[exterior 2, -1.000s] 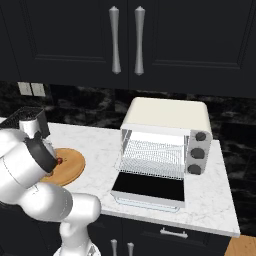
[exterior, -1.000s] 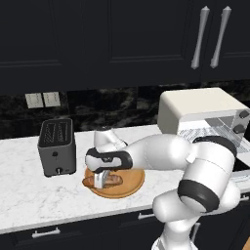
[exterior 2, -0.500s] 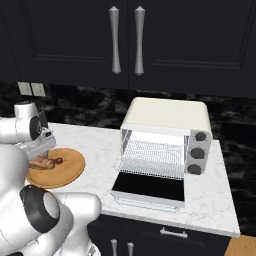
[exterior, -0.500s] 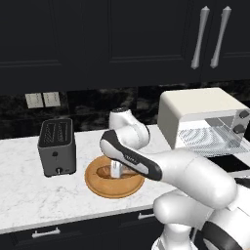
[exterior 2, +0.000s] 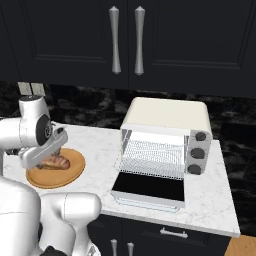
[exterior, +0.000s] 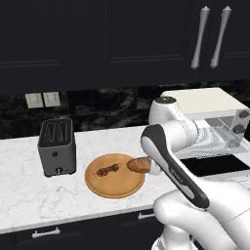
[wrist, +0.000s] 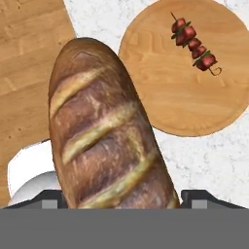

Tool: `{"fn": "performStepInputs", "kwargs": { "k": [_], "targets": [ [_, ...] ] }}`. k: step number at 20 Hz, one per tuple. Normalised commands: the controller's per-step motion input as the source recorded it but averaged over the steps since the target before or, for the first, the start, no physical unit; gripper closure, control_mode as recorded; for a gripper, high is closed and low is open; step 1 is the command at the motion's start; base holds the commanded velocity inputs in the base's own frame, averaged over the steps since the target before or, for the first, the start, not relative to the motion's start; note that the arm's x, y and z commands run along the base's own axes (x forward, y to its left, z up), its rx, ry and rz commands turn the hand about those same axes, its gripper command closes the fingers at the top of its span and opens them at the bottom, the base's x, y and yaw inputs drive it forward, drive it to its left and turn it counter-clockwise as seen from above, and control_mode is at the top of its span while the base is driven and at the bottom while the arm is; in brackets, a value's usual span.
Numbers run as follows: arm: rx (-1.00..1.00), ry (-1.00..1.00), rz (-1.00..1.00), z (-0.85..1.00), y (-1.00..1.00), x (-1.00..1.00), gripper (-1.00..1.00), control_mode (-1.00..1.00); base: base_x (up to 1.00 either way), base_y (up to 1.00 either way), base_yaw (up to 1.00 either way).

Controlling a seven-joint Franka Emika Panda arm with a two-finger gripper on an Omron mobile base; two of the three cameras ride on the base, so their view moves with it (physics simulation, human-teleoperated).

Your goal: Pick up the kebab skewer and baguette bread, and place them inside the toaster oven. Close the toaster oven door and start by setting the timer.

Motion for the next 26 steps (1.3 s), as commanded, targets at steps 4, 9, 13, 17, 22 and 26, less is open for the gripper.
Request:
{"fn": "performStepInputs", "kwargs": {
  "k": [4,9,13,17,22,26],
  "targets": [
    [0.0,-0.08,0.0,0.56,-0.95,-0.43,1.0,-1.0,0.0,0.0,0.0],
    [0.0,-0.16,0.01,0.47,-0.99,-0.2,1.0,-1.0,0.0,0.0,0.0],
    [0.0,-0.18,0.0,0.26,-0.93,-0.14,1.0,-1.0,0.0,0.0,0.0],
    [-0.01,-0.22,0.01,0.29,-0.78,0.0,1.0,-1.0,0.0,0.0,0.0],
    [0.0,-0.19,0.04,0.16,-0.91,0.0,1.0,-1.0,0.0,0.0,0.0],
    [0.0,-0.11,0.03,0.13,-0.8,0.03,1.0,-1.0,0.0,0.0,0.0]
  ]
}}
